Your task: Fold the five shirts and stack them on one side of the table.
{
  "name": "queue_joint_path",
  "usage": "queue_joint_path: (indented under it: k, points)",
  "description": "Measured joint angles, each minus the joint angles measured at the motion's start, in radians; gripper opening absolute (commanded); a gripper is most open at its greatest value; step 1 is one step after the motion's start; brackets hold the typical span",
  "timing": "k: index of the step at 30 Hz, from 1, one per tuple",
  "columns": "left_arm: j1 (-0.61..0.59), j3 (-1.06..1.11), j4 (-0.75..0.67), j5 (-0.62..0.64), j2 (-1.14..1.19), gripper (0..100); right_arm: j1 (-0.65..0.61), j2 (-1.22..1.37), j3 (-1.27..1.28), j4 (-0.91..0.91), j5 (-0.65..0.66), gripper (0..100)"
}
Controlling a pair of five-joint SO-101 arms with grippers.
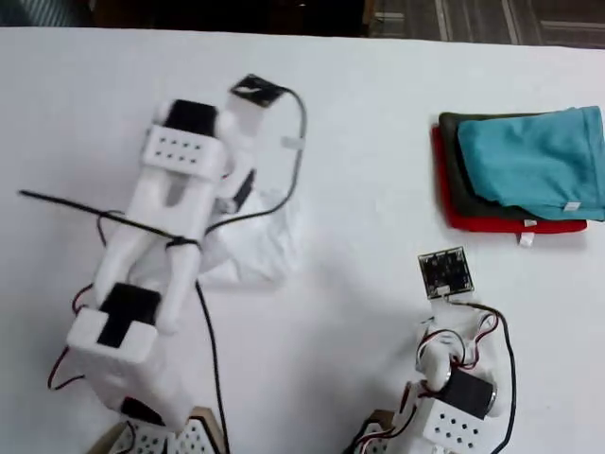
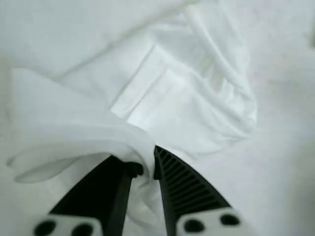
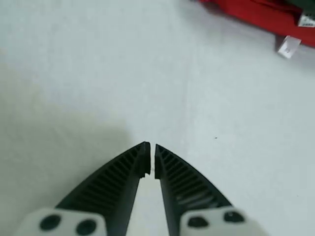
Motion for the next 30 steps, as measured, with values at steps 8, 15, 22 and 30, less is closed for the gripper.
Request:
queue_joint_path:
  k: [8, 15, 22, 30]
  points:
    - [0.095, 0.000, -0.083, 0.000, 0.044, 3, 0.000, 0.000, 0.000, 0.000, 0.000, 2.1]
    - [0.137, 0.000, -0.186, 0.000, 0.051, 3, 0.000, 0.000, 0.000, 0.000, 0.000, 2.1]
    - [0.138, 0.008, -0.207, 0.000, 0.051, 3, 0.000, 0.000, 0.000, 0.000, 0.000, 2.1]
    - [0.138, 0.009, -0.206, 0.000, 0.051, 20, 0.000, 0.000, 0.000, 0.000, 0.000, 2.1]
